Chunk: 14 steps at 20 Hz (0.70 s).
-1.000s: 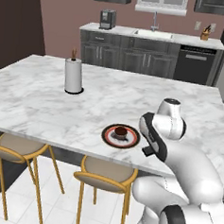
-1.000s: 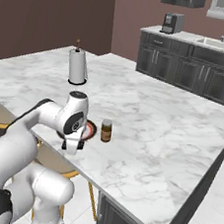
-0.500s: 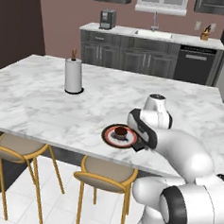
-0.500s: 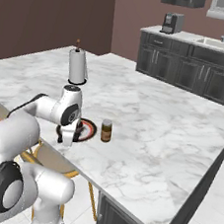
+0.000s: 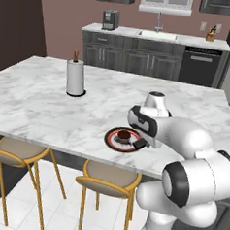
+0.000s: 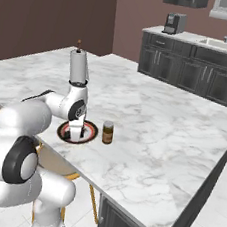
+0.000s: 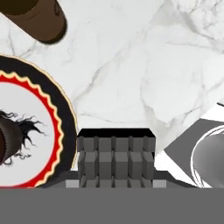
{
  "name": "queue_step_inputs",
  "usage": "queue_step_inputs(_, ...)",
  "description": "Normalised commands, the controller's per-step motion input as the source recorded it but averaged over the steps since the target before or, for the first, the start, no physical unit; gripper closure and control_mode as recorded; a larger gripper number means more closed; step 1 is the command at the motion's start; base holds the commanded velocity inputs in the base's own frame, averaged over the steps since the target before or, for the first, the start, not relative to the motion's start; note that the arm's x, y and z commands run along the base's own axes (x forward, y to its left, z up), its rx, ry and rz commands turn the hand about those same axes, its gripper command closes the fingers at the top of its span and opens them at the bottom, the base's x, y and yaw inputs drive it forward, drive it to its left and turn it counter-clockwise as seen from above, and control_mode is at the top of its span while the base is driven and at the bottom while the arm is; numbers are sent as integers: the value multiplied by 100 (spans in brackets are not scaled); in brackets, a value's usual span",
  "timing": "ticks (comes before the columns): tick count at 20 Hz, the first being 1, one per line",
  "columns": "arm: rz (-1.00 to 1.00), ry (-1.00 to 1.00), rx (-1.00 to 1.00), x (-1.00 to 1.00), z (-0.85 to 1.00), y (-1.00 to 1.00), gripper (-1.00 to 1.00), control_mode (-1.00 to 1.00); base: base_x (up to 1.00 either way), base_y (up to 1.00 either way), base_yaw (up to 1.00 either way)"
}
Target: Take the cinnamon bottle from the cabinet and place it on the dining table, next to the plate with the cupcake. Then take the chocolate from the dining counter and place it on the cupcake plate.
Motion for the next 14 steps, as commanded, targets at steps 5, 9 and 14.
queue_step_inputs(5, 0, -1, -3, 14, -19, 9, 100, -100, 0, 0, 0)
queue_step_inputs(9, 0, -4, -4, 8, -23, 4, 100, -100, 0, 0, 0)
queue_step_inputs(14, 0, -4, -5, 0, -31, 1, 100, -100, 0, 0, 0)
